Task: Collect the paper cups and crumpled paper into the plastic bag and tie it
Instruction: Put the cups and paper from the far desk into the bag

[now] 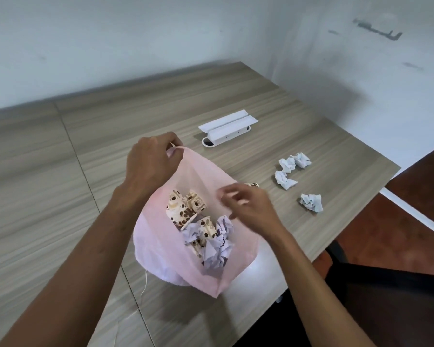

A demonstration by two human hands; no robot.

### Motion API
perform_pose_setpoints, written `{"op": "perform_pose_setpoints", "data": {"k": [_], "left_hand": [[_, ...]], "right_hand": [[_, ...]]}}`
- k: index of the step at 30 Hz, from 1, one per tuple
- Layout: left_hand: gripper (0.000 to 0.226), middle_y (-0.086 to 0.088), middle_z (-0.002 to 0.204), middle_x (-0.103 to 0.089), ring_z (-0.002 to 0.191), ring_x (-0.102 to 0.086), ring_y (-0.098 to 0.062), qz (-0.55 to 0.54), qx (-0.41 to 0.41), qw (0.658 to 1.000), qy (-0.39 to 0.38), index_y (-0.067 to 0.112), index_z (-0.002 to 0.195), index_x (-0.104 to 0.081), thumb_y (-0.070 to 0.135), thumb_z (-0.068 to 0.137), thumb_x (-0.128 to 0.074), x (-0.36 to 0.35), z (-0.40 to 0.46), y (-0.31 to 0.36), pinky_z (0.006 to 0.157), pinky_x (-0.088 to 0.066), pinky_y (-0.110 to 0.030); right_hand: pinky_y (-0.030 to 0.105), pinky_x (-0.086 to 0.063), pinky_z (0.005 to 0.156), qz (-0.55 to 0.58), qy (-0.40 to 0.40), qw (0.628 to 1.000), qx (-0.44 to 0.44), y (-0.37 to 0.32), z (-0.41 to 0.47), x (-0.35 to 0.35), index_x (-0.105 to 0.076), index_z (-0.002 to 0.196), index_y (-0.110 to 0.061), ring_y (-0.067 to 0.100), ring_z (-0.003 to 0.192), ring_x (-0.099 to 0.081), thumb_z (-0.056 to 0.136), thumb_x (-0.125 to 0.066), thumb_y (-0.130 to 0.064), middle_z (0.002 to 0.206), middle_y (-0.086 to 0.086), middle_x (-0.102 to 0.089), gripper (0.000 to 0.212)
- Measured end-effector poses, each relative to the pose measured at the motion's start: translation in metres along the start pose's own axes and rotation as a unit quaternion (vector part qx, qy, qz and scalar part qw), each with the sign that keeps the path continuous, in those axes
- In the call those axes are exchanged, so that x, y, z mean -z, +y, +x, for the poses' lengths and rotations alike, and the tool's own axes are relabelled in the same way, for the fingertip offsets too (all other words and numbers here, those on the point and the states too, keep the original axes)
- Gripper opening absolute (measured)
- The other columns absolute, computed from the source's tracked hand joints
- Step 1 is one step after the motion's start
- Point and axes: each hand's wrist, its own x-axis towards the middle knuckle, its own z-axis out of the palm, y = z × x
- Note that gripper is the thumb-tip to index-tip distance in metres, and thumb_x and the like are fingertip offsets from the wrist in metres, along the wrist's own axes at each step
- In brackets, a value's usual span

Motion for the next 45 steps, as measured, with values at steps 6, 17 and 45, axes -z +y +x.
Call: {"op": "perform_pose_setpoints", "data": {"k": [6,17,45], "left_hand": [[0.011,0.003,0.079,-0.071,0.075,-0.063,-0.027,-0.033,0.017,0.999,0.020,0.027,0.088,-0.072,0.024,0.083,-0.062,-0.007,0.000,-0.009,0.066,-0.049,-0.035],[0.013,0.011,0.073,-0.066,0.067,-0.061,-0.021,-0.043,0.010,0.999,0.010,0.028,0.087,-0.072,0.021,0.080,-0.063,-0.017,-0.002,-0.011,0.065,-0.047,-0.033],[0.013,0.006,0.078,-0.066,0.080,-0.063,-0.025,-0.114,0.085,0.989,0.030,0.024,0.091,-0.072,0.019,0.082,-0.063,-0.012,-0.019,0.023,0.071,-0.050,-0.035]], "right_hand": [[0.021,-0.047,0.065,0.017,0.290,0.954,-0.067,0.053,0.048,0.032,-0.066,0.081,-0.019,0.001,0.066,-0.057,0.087,-0.064,-0.022,0.085,-0.003,-0.068,0.007],[0.044,-0.026,0.115,-0.274,-0.077,0.952,-0.109,0.179,0.110,0.007,-0.044,0.143,-0.024,0.029,0.142,-0.029,0.086,-0.054,-0.042,0.151,0.003,-0.041,0.061],[0.030,-0.056,0.059,0.071,0.023,0.993,-0.093,0.006,-0.038,0.029,-0.073,0.102,-0.022,0.008,0.067,-0.070,0.078,-0.079,-0.041,0.085,0.000,-0.075,0.031]]}}
